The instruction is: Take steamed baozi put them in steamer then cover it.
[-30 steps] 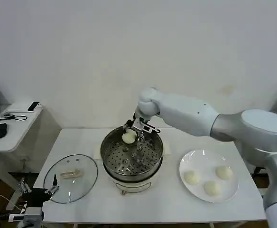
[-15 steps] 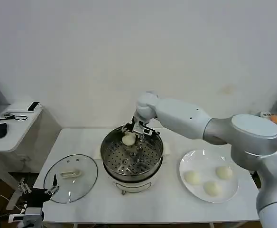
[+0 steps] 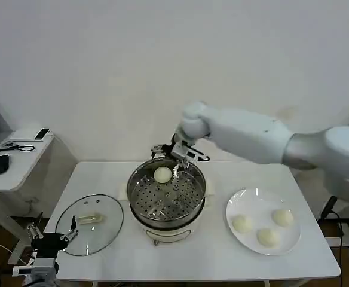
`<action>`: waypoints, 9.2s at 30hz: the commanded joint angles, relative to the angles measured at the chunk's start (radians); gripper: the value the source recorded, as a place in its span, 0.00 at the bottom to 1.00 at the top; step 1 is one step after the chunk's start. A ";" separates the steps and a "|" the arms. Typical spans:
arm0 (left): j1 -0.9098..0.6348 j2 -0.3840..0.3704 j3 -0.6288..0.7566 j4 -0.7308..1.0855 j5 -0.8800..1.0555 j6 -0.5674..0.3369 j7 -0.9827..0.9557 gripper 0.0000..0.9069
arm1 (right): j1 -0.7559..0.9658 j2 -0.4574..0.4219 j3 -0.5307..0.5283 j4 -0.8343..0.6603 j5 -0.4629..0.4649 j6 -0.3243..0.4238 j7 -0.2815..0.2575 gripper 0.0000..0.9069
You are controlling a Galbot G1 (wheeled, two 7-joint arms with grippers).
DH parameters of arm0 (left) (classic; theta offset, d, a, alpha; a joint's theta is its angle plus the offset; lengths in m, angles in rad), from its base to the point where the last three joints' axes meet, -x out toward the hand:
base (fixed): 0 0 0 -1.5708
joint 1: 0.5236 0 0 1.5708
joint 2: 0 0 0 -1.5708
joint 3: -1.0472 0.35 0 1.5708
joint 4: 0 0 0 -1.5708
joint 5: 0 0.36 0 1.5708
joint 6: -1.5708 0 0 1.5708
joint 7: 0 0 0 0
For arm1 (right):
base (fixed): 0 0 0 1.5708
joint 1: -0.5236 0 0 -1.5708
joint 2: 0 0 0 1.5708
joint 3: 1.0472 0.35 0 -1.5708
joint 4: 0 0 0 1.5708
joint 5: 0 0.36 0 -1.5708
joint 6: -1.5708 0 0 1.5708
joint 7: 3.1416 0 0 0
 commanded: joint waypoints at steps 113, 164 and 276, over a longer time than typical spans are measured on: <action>-0.075 0.019 0.042 0.043 -0.011 0.025 0.020 1.00 | 0.063 -0.258 0.065 0.223 0.295 -0.604 -0.087 0.72; -0.082 0.023 -0.021 0.053 -0.036 0.022 0.023 1.00 | -0.154 0.315 -0.016 -0.072 0.574 -0.927 0.083 1.00; -0.082 -0.001 0.064 0.081 0.009 0.006 0.018 1.00 | -1.087 -0.673 0.861 0.314 -0.200 -0.554 -0.188 0.70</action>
